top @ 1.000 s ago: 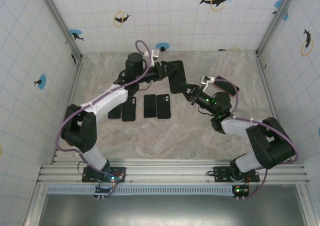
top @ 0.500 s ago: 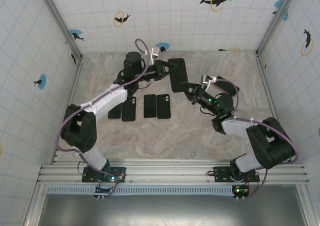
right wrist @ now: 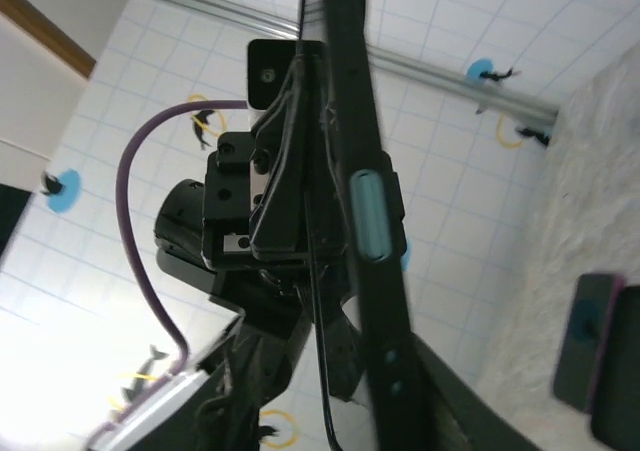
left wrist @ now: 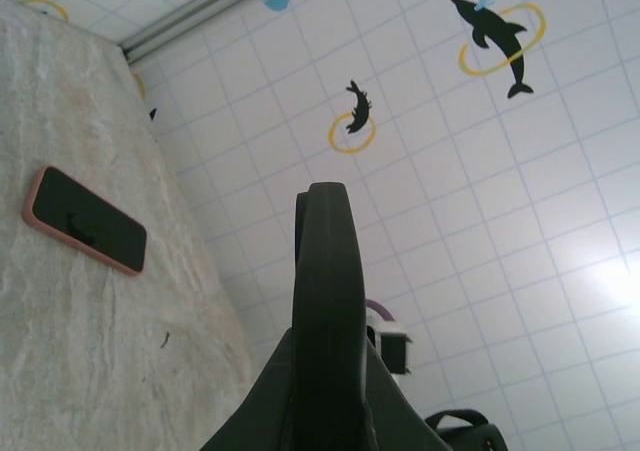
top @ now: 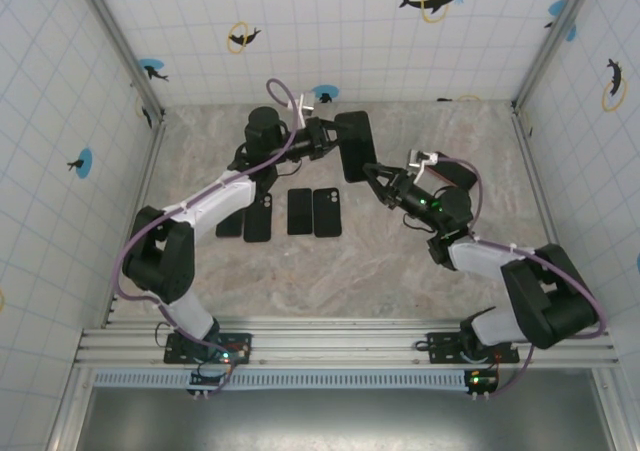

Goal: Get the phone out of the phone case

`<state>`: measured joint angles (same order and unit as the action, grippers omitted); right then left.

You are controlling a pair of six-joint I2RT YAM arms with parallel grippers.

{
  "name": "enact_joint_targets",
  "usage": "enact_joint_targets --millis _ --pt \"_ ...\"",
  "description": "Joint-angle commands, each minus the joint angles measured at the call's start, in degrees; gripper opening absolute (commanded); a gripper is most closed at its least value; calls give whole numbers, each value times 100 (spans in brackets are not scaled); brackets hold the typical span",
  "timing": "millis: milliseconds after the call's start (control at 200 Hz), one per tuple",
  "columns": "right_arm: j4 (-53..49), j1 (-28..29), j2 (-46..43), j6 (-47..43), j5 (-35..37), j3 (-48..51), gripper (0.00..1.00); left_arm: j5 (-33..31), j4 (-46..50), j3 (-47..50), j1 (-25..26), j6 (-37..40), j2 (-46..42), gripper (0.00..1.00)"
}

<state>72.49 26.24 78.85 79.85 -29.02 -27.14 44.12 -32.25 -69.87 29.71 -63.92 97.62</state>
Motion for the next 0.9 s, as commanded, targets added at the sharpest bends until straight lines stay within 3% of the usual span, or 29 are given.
enact_joint_targets --millis 0,120,240,315,696,896 --pt "-843 25 -357 -1240 422 109 43 -339 -901 -1 29 -418 65 0" --pt "-828 169 -478 -1840 651 230 44 -708 -1222 32 104 -693 77 0" --pt "-886 546 -770 -2786 1617 507 44 -1255 -1585 202 196 -907 21 0" --pt "-747 674 -868 -3046 1807 612 44 -1444 -1606 234 295 -971 4 0" --pt "840 644 -815 -2632 1841 883 43 -1678 -2208 291 594 -1518 219 0" --pt "866 641 -697 -2520 1689 693 41 -1705 -2095 234 674 -1492 196 0"
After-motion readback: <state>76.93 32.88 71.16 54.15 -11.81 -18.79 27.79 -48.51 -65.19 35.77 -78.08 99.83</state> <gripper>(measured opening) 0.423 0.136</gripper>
